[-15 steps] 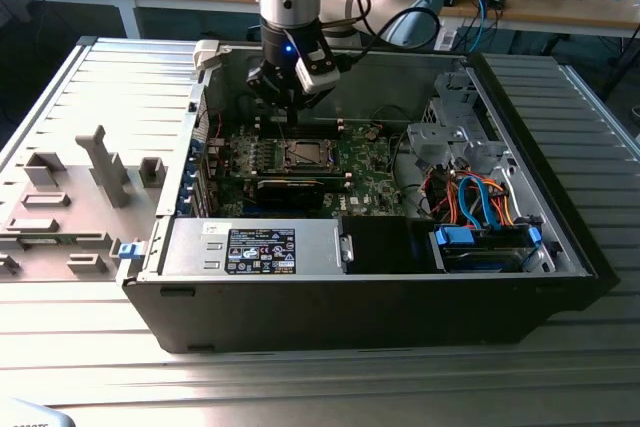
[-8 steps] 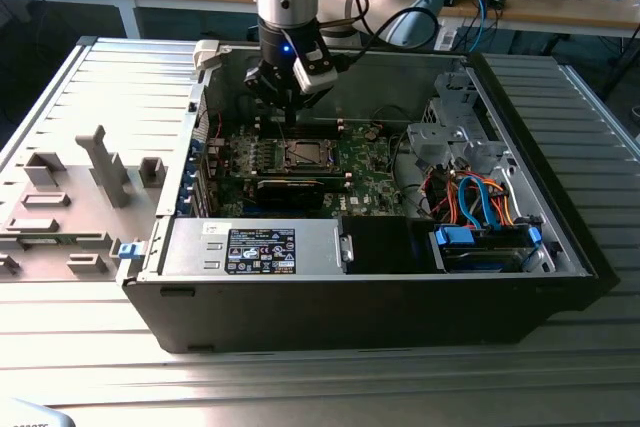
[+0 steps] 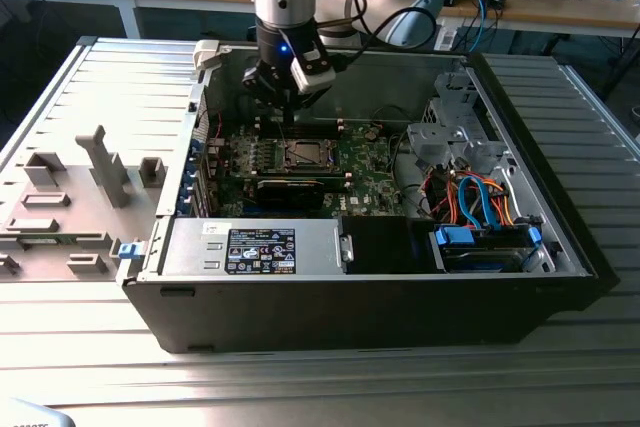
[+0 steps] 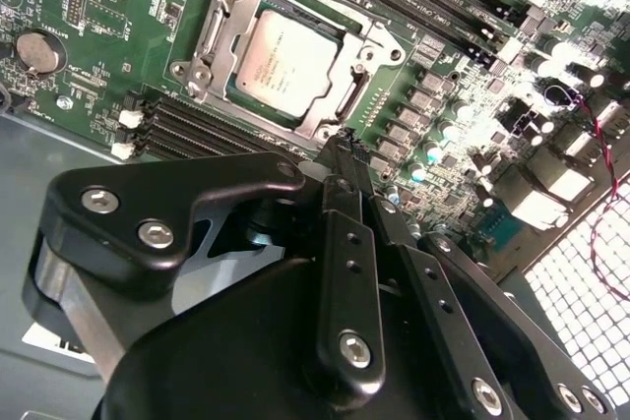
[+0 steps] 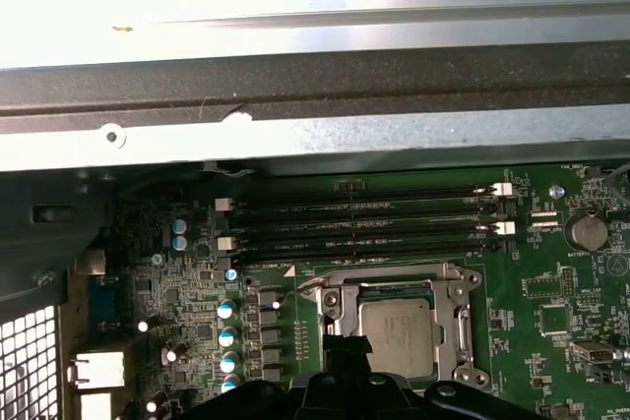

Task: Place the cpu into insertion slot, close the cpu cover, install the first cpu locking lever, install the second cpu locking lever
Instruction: 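Install the first cpu locking lever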

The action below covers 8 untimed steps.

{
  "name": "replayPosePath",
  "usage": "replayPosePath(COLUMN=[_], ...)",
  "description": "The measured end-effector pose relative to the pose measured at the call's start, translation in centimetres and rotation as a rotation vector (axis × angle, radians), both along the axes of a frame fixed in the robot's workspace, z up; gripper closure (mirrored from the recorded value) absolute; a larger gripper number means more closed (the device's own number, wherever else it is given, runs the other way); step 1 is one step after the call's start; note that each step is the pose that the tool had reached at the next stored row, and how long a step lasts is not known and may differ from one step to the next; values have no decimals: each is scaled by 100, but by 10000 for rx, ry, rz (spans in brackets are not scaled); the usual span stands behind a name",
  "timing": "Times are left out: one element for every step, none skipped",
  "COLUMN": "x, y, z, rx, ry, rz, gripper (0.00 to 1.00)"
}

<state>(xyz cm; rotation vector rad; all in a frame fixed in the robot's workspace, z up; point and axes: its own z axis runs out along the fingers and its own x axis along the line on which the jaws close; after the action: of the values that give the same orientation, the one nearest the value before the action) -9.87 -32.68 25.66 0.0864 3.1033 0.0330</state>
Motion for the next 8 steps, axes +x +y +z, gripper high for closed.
replayPosePath(x=[-3, -6, -10, -13, -18, -21, -24, -27], y=[0, 0, 0, 0, 0, 0, 0, 0], z=[0, 0, 0, 0, 0, 0, 0, 0], rx=[1, 1, 2, 3, 5, 6, 7, 8], ry=[0, 0, 0, 1, 0, 0, 0, 0], rz=[0, 0, 0, 1, 0, 0, 0, 0], gripper=[89, 89, 89, 89, 89, 89, 89, 89])
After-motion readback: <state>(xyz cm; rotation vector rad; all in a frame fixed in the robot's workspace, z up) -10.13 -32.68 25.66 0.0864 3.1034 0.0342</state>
